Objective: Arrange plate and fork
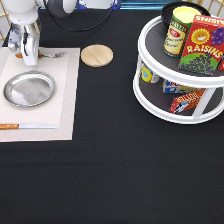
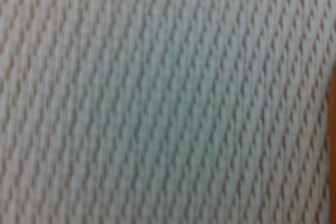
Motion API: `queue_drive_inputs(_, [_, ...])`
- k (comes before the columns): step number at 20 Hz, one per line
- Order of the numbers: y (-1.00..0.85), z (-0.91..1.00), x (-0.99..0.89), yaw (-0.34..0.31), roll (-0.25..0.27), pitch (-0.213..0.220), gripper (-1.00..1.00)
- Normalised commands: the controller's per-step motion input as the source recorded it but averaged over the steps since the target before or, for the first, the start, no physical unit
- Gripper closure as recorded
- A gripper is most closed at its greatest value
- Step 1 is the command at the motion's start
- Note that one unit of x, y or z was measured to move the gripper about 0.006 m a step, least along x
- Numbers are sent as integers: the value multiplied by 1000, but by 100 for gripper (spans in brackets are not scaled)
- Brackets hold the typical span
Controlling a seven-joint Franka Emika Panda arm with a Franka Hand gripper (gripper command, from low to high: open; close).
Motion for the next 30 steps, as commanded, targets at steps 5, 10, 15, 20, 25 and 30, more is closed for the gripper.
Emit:
queue_drive_inputs(5, [-44,-241,0,-80,-10,0,-100])
queue_drive_inputs(10, [-40,-238,-43,-84,-25,-1,-100])
queue_drive_inputs(15, [-6,-51,-152,-21,-23,-18,-100])
queue_drive_inputs(20, [0,453,-191,0,0,-45,-100])
queue_drive_inputs(25, [0,840,-50,5,0,-4,-100])
queue_drive_inputs(30, [-11,495,14,22,4,2,-100])
